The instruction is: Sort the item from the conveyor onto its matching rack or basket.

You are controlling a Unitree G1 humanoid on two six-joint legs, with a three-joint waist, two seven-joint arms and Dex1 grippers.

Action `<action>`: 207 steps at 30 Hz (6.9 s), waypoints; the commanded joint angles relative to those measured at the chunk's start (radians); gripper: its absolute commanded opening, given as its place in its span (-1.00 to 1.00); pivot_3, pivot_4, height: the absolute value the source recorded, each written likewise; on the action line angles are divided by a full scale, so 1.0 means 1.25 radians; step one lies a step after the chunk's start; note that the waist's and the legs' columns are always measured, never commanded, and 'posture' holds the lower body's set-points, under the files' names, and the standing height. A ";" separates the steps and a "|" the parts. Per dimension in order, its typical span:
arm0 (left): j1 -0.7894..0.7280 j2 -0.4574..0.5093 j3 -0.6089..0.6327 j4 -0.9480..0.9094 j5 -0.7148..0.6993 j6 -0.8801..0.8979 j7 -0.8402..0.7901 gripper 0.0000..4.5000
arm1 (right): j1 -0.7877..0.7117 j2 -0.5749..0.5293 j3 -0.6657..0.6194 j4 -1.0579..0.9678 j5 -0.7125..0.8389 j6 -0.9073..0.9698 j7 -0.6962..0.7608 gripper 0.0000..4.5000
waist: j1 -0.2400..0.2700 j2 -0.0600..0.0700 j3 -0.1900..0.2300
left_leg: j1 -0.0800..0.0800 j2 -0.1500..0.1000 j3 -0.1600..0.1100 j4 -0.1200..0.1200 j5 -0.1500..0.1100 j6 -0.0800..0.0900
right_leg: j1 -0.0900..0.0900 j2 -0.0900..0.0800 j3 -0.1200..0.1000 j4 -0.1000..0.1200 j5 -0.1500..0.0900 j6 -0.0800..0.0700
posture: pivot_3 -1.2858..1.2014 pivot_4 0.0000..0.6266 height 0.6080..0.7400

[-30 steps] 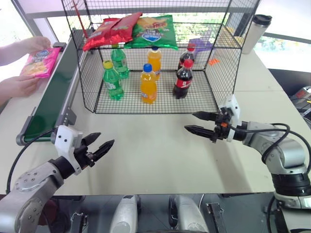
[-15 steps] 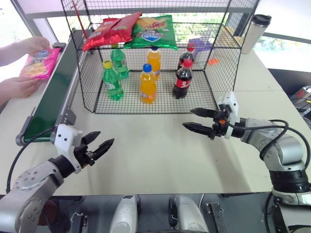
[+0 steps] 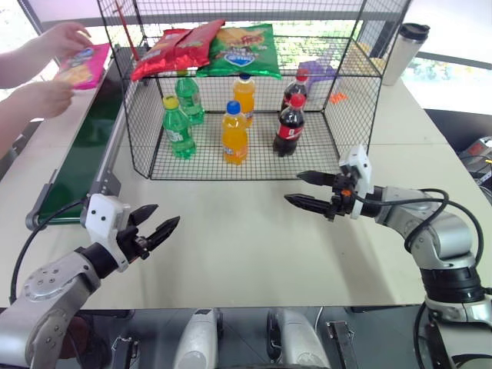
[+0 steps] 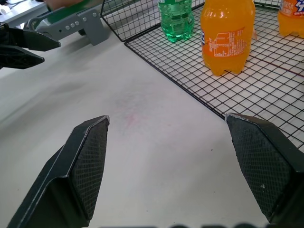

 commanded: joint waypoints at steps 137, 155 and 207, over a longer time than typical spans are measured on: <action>-0.801 0.515 0.099 0.435 -0.417 0.259 -0.373 -0.99 | -0.382 0.234 -0.003 0.149 0.075 -0.119 0.112 0.82 | -0.036 -0.002 0.000 | 0.009 0.013 0.011 -0.002 0.000 -0.001 | -0.003 0.014 0.010 0.011 0.003 -0.004 | 0.03 -0.52 1.00; -0.847 0.500 0.083 0.479 -0.390 0.237 -0.419 -0.99 | -0.239 0.071 0.018 0.039 0.040 -0.069 0.106 0.82 | -0.026 -0.003 0.000 | 0.011 0.014 0.014 -0.002 0.000 -0.001 | -0.003 0.014 0.012 0.011 0.003 -0.003 | 0.03 -0.52 1.00; -0.826 0.341 0.019 0.450 -0.299 0.195 -0.403 -1.00 | -0.297 0.202 -0.028 -0.119 0.261 0.059 -0.154 -0.02 | -0.020 -0.004 0.000 | 0.012 0.014 0.014 -0.002 0.000 -0.001 | -0.003 0.015 0.013 0.012 0.002 -0.004 | 0.03 -0.52 1.00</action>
